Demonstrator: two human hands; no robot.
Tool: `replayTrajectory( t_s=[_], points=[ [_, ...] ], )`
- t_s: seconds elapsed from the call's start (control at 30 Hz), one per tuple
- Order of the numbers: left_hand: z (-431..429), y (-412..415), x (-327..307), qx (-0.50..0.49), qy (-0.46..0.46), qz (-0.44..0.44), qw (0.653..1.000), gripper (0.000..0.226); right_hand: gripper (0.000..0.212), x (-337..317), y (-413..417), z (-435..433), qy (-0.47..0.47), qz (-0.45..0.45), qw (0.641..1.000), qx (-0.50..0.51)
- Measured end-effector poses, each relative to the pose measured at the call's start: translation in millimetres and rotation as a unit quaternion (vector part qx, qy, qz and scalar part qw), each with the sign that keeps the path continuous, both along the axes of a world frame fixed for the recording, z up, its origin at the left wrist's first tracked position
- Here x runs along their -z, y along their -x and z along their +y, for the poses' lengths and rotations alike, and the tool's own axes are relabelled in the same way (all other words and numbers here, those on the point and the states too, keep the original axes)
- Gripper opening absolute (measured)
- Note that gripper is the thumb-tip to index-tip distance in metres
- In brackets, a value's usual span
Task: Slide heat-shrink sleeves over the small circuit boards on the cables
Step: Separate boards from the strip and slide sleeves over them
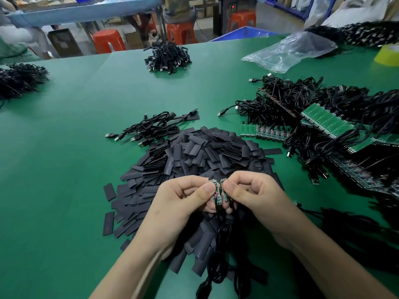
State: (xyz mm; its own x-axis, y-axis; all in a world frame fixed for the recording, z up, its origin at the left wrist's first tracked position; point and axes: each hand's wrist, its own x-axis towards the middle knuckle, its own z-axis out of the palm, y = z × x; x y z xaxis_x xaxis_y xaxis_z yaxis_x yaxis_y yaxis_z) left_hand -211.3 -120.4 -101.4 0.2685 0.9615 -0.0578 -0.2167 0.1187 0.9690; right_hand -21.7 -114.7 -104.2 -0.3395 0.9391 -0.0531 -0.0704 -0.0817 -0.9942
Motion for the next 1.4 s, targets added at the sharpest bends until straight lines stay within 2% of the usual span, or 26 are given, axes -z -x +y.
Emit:
replayTrajectory(
  t_s=[0.1,0.2,0.23,0.3,0.37,0.43,0.5,0.6,0.7,0.77,0.87,1.03,1.27,1.4],
  points=[
    [-0.3,2.9,-0.4,-0.019,-0.029,-0.003,0.999,0.014,0.01,0.1,-8.2,4.2,-0.094,-0.137,0.983,0.073],
    [1.0,4.7,-1.0,-0.025,-0.113,0.01,0.993,0.005,0.02,0.8,-6.4,2.1,-0.231,-0.244,0.921,0.199],
    [1.6,4.7,-1.2,-0.028,-0.15,0.029,0.988,0.003,0.021,-0.3,-3.3,0.7,-0.271,-0.246,0.909,0.198],
    [3.0,4.3,-0.1,-0.057,-0.195,0.071,0.977,0.005,0.026,1.2,5.7,-5.2,-0.299,-0.206,0.924,0.119],
    [3.6,4.5,1.2,-0.095,-0.2,0.105,0.969,0.007,0.029,4.5,14.2,-11.6,-0.257,-0.182,0.948,0.041],
    [4.0,6.3,2.5,-0.114,-0.22,0.151,0.957,0.006,0.023,6.6,18.0,-13.7,-0.217,-0.168,0.962,0.018],
    [7.2,11.5,5.1,-0.139,-0.262,0.249,0.922,0.009,0.023,5.7,16.9,-12.0,-0.186,-0.115,0.976,0.018],
    [14.4,23.7,10.4,-0.158,-0.276,0.404,0.858,0.012,0.024,0.8,9.0,-6.0,-0.074,0.073,0.994,0.029],
    [16.8,31.3,17.6,-0.119,-0.259,0.48,0.83,0.015,0.025,-1.5,0.1,1.1,0.014,0.215,0.976,0.02],
    [15.7,30.9,20.4,-0.114,-0.268,0.512,0.808,0.023,0.026,-1.8,-4.2,5.5,0.033,0.216,0.976,0.007],
    [15.0,28.3,19.7,-0.108,-0.284,0.542,0.783,0.032,0.03,0.2,-4.0,8.1,0.027,0.129,0.991,-0.007],
    [14.7,30.8,17.0,-0.09,-0.257,0.544,0.794,0.042,0.034,2.1,1.3,3.7,-0.003,0.014,1.0,-0.014],
    [18.7,36.6,14.2,-0.113,-0.214,0.501,0.831,0.015,0.032,6.6,2.7,0.8,-0.017,-0.043,0.999,-0.005],
    [17.6,36.2,14.7,-0.137,-0.232,0.469,0.841,0.013,0.036,9.0,2.3,-2.4,-0.071,-0.108,0.991,0.02]
  ],
)
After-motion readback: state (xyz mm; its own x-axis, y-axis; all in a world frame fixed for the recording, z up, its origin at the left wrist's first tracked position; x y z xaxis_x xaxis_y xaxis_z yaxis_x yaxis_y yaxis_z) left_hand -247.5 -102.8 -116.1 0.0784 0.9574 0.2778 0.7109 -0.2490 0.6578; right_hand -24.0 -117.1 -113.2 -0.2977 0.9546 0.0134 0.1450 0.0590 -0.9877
